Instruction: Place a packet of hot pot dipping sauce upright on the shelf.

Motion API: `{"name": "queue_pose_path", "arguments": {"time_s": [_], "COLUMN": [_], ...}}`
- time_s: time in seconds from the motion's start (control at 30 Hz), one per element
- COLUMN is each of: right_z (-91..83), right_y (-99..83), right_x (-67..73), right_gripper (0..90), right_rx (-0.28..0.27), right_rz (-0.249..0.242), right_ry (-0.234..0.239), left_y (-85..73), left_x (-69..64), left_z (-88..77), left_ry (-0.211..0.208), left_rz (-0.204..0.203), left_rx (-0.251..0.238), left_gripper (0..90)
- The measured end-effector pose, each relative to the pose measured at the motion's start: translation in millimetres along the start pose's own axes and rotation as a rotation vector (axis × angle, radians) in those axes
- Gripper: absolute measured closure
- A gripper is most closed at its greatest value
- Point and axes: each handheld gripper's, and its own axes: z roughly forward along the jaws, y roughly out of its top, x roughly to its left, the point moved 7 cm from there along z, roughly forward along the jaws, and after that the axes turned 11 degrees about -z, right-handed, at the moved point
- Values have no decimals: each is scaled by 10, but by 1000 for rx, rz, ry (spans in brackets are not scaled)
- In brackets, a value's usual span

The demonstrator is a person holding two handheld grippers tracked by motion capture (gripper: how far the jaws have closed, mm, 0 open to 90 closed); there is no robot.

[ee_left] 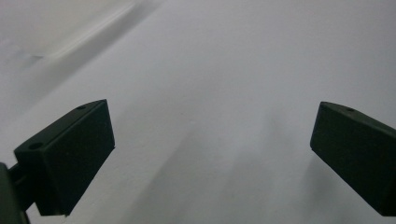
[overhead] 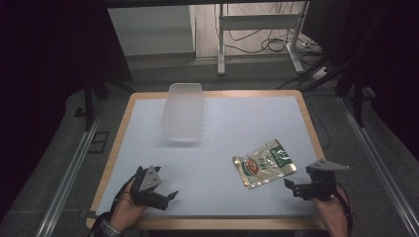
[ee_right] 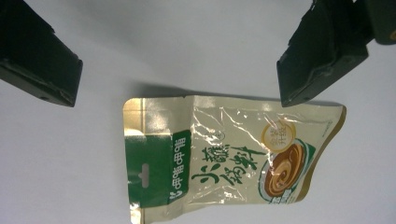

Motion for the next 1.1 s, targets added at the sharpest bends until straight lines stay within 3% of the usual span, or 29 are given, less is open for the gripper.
{"name": "queue_pose_path", "arguments": {"time_s": [0.4,0.63,1.1], "right_z": [35,82,213], "right_y": [78,149,251], "right_x": [-16,-31,-95], "right_gripper": [4,9,26], "right_rx": [-16,-13,-11], "right_rz": [-2,-35,-53], "right_ry": [-9,-15,19], "left_y": [-5,-7,-8], "left_x": [-11,-16,-17], "left_z": [9,15,18], "left_ry": [0,2,11], "left_rz": [11,16,33], "left_rx": [4,6,12], "left_gripper": [0,0,0]}}
